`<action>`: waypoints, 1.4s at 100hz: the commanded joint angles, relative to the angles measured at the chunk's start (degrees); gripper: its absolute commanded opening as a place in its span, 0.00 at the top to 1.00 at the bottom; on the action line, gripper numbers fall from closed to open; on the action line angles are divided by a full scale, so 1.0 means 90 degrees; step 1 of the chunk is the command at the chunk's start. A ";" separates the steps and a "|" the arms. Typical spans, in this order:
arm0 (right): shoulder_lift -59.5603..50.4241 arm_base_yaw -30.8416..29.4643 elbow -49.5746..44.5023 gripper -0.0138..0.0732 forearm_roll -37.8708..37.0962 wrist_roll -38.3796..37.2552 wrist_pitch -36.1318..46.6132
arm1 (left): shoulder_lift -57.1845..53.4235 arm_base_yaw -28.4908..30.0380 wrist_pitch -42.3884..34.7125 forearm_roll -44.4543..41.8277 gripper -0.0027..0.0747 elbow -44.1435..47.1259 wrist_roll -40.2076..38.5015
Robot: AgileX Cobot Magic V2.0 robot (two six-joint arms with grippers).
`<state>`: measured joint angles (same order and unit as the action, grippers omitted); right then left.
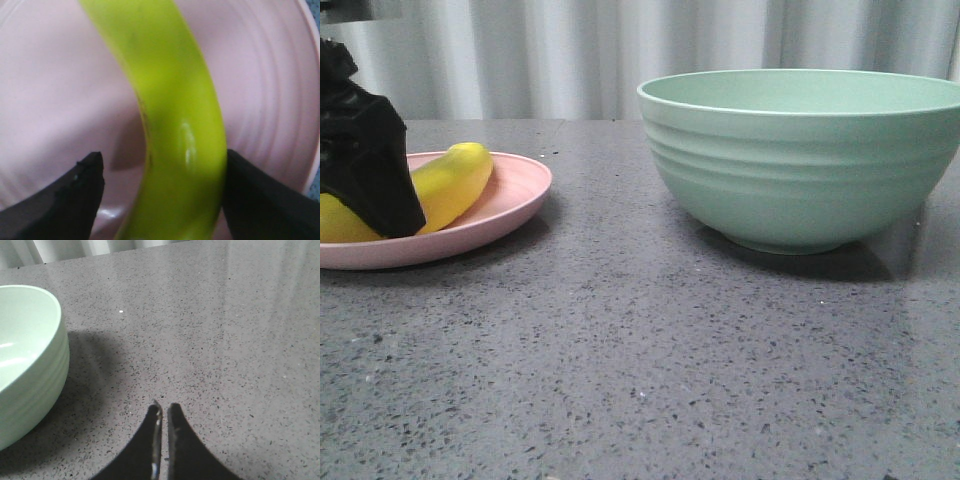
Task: Transfer banana from pink plate to green bowl
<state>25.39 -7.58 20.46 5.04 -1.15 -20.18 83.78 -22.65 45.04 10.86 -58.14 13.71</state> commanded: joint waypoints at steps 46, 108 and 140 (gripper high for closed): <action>0.0078 -0.0040 0.0231 0.91 -0.0013 0.0051 0.0508 | -0.0157 -0.0046 -0.0238 0.0064 0.80 -0.0217 0.0005; 0.0186 0.0483 0.1526 0.91 0.0012 0.0562 -0.0886 | -0.0604 -0.0539 -0.0164 0.0074 0.99 -0.0702 0.0289; 0.1268 0.1660 0.2892 0.42 0.1267 0.0562 -0.1846 | -0.0783 -0.2105 0.0093 0.0074 0.99 -0.1632 0.0289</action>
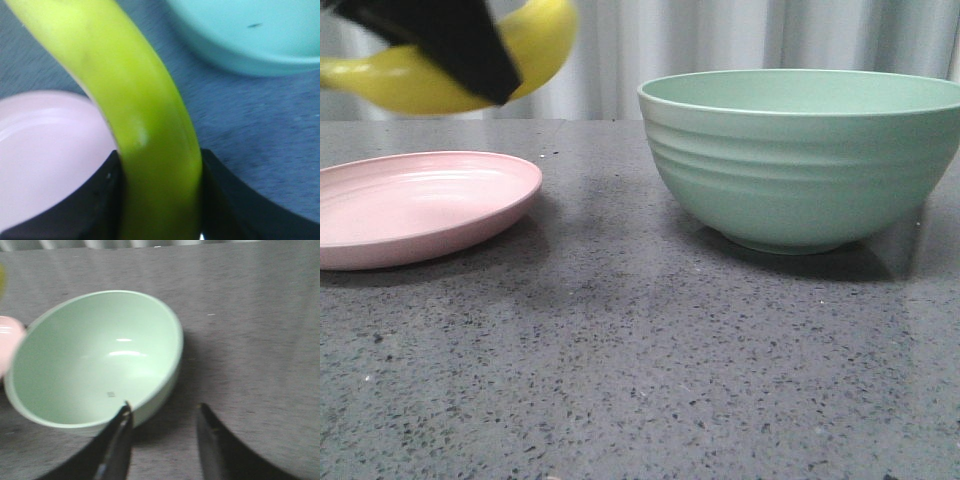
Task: Transfer banana from pink plate to green bowl
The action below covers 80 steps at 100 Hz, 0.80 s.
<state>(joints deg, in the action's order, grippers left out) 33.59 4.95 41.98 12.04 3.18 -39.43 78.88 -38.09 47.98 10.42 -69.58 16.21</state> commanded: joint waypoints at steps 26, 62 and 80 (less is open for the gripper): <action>0.1634 0.1317 0.1309 0.40 0.1477 0.0081 0.0609 | -0.0238 -0.1238 -0.0242 0.0123 0.99 -0.0478 0.0012; 0.3523 0.1970 0.1793 0.40 0.2320 0.0081 0.1659 | -0.0161 -0.1435 -0.0242 0.0216 0.99 -0.0478 0.0012; 0.4158 0.1970 0.2127 0.40 0.2718 0.0081 0.1612 | -0.0161 -0.1435 -0.0252 0.0216 0.99 -0.0478 0.0012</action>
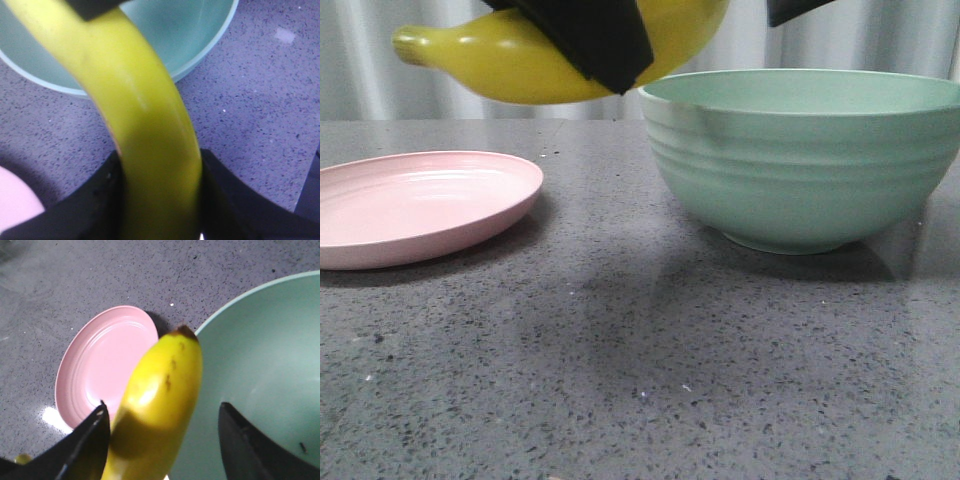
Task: Transfer banana from pink plate to green bowl
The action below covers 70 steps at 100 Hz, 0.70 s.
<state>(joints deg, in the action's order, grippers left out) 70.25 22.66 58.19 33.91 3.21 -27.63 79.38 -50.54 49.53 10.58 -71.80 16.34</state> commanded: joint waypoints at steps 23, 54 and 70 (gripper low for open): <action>0.0292 0.0015 0.0510 0.40 0.0384 0.0077 0.0232 | -0.0207 -0.0051 -0.0423 0.0199 0.99 -0.0231 -0.0002; 0.0292 0.0015 0.0524 0.89 0.0384 0.0077 0.0059 | -0.0207 -0.0051 -0.0619 0.0199 0.79 -0.0231 -0.0002; 0.0292 0.0015 0.0524 0.92 0.0384 0.0111 0.0059 | -0.0207 -0.0051 -0.0591 0.0184 0.44 -0.0231 -0.0002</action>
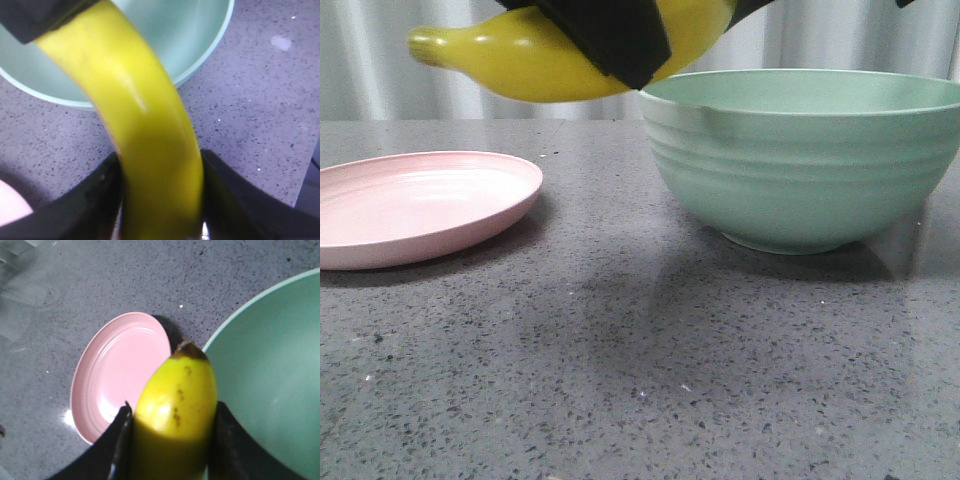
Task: Transfer banana from pink plate to green bowl
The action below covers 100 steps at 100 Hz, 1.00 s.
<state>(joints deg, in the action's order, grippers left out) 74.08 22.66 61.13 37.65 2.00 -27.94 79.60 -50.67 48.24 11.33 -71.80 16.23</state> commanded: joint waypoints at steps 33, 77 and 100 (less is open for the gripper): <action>-0.0545 0.0003 0.0220 0.92 -0.0131 0.0476 0.0840 | -0.0256 -0.0037 -0.0150 0.0047 0.35 -0.0231 -0.0057; -0.0798 -0.0739 0.0220 0.92 -0.1722 0.0486 0.2133 | -0.0256 -0.0037 -0.0050 0.0115 0.35 -0.0231 -0.0057; -0.0714 -0.1171 0.0209 0.92 -0.2597 0.0486 0.1952 | -0.0256 -0.0037 -0.0126 0.0125 0.35 -0.0231 -0.0057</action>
<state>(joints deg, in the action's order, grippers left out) 68.75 13.16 61.12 16.72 5.99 -14.29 79.38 -50.67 49.43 11.16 -72.35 16.51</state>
